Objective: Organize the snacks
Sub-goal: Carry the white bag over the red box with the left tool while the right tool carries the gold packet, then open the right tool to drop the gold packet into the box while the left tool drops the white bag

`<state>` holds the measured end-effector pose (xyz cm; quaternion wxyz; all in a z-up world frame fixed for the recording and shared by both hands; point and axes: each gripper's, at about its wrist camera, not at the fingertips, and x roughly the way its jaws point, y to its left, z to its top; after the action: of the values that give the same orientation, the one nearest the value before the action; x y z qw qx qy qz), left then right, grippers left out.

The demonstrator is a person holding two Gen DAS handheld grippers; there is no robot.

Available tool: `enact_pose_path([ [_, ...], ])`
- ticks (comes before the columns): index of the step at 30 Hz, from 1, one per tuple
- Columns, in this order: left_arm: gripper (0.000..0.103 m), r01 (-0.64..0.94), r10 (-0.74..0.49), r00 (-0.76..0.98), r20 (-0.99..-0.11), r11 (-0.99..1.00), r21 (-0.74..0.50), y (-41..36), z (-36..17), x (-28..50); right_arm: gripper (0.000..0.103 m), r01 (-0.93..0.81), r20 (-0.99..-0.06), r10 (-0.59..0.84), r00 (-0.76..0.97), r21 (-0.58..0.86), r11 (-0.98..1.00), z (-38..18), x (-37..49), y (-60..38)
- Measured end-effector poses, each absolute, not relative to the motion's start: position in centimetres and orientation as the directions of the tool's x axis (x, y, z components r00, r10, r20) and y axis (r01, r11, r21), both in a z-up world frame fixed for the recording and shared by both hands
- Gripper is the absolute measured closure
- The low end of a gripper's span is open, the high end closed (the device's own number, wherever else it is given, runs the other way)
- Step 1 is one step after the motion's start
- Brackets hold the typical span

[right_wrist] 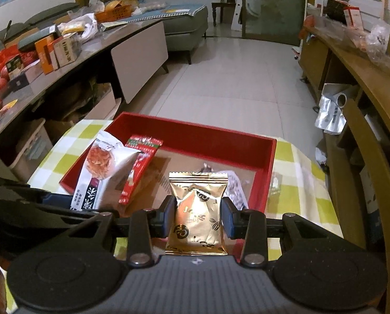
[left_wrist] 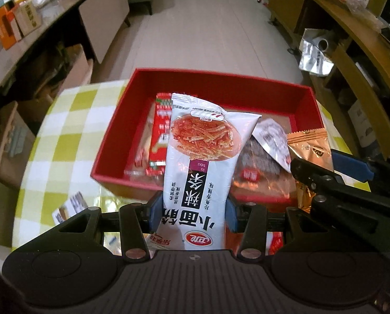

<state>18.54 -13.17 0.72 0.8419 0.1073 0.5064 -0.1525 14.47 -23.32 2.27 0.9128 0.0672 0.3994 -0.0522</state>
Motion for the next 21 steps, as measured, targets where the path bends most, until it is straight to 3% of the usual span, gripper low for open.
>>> enact_pose_path([
  [21, 0.050, 0.331, -0.089, 0.477, -0.874, 0.940, 0.085, -15.5, -0.9, 23.4, 0.055, 0.175, -0.740, -0.042, 0.671, 0.103, 0.979, -0.1, 19.5, -25.4],
])
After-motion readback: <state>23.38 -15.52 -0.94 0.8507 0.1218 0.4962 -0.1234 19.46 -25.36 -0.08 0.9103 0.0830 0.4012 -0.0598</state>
